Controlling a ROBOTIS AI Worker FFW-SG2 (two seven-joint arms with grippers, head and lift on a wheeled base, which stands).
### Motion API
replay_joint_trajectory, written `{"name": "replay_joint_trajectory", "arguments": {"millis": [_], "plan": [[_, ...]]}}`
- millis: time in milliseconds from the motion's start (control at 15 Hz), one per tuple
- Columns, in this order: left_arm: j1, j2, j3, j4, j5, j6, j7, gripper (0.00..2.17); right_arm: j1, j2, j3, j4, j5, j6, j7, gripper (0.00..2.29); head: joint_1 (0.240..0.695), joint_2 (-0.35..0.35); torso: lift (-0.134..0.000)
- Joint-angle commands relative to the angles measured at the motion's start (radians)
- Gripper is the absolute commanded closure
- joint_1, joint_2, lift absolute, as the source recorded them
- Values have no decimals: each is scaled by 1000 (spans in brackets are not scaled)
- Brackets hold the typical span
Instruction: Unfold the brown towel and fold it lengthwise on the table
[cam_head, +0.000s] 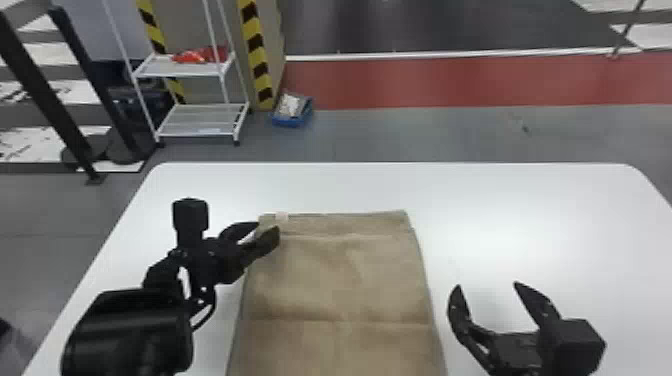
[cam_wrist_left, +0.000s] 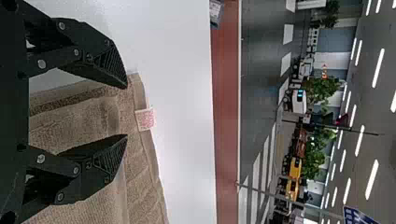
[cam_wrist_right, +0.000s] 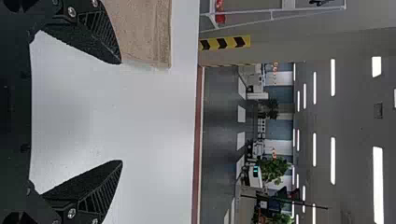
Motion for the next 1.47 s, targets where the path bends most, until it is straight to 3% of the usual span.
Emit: {"name": "replay_joint_trajectory", "arguments": {"millis": [0,333,467,1067,1200,1400], "plan": [[0,-3,1,1,-1,-1,5,603,-1,0,0,2,0,0,0,130,695,82,-110],[0,-3,4,18,-19,-1,-3,606,-8,0,2,10,-5,-3,0,130,695,85,-110],[2,-3,6,22,-19,-25,-9,998,-11,0,2,16,-5,-3,0,130,695,85,-110],[98,-3,7,-101,-17,-83,-13,1038,-24,0,2,39,-8,-15,0,130,695,90,-110],[152,-3,1,-200,-8,-74,-29,1889,-27,0,3,45,-8,-15,0,130,695,90,-110],[246,-3,-43,-361,1,-56,-15,1798,-31,0,5,53,-8,-15,0,130,695,86,-110]]}}
